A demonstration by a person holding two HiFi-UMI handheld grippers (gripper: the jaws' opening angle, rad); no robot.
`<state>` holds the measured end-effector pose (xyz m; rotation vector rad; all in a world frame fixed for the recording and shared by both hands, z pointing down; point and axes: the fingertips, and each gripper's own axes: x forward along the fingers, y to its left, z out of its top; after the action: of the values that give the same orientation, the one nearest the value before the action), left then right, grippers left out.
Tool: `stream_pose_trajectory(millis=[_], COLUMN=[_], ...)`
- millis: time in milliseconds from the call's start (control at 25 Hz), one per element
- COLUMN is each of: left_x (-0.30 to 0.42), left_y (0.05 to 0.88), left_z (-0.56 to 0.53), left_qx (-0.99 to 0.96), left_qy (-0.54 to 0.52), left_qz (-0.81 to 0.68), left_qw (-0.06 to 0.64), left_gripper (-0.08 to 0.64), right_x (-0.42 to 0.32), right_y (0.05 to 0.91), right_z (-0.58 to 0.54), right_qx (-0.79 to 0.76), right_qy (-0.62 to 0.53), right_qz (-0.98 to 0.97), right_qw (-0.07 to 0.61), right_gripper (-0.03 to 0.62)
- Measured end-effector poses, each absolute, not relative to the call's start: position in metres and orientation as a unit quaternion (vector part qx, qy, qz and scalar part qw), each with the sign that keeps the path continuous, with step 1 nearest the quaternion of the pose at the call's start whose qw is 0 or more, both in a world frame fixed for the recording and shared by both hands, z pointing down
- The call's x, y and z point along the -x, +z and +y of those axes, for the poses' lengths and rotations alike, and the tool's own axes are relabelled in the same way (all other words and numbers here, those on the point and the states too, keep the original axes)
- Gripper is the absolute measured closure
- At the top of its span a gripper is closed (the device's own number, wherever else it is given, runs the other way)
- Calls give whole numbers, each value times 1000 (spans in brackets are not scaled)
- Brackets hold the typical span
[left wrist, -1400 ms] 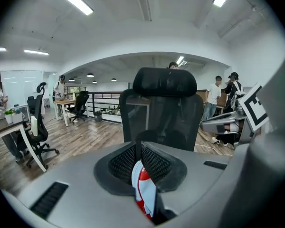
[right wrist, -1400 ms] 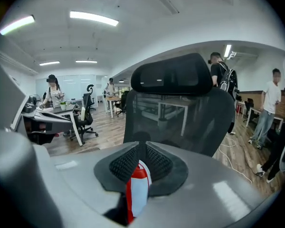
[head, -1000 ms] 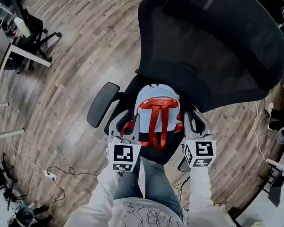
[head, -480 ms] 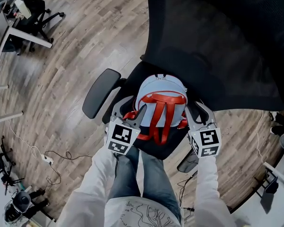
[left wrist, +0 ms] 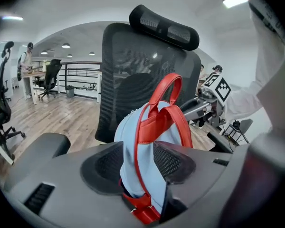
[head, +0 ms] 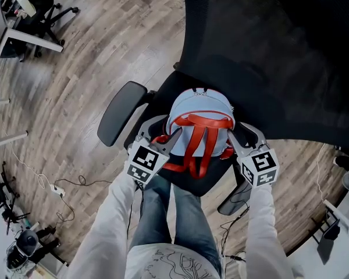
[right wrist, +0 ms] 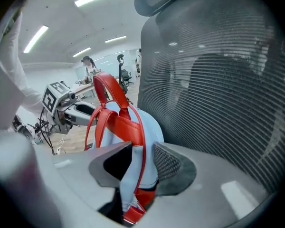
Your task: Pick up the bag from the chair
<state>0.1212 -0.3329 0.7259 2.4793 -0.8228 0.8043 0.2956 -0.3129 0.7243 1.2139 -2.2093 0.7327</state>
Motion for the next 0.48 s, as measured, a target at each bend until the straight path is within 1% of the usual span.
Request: stream_pose_trajectory(millis=[160, 320, 480], left_x=[-128, -130, -132], left_y=[730, 734, 737], left_z=[-333, -338, -340], left_qx=[-891, -885, -882], left_qy=[273, 267, 255], left_qz=[-288, -303, -310], left_qw=[219, 233, 248], left_gripper=[349, 348, 359], right_x=[-297, -298, -289], right_y=[726, 729, 736], right_z=[-317, -318, -319], right_qx=[-442, -431, -406], right_qy=[296, 328, 343], right_qz=[-817, -817, -825], right_qw=[223, 198, 195], right_gripper=[443, 418, 416])
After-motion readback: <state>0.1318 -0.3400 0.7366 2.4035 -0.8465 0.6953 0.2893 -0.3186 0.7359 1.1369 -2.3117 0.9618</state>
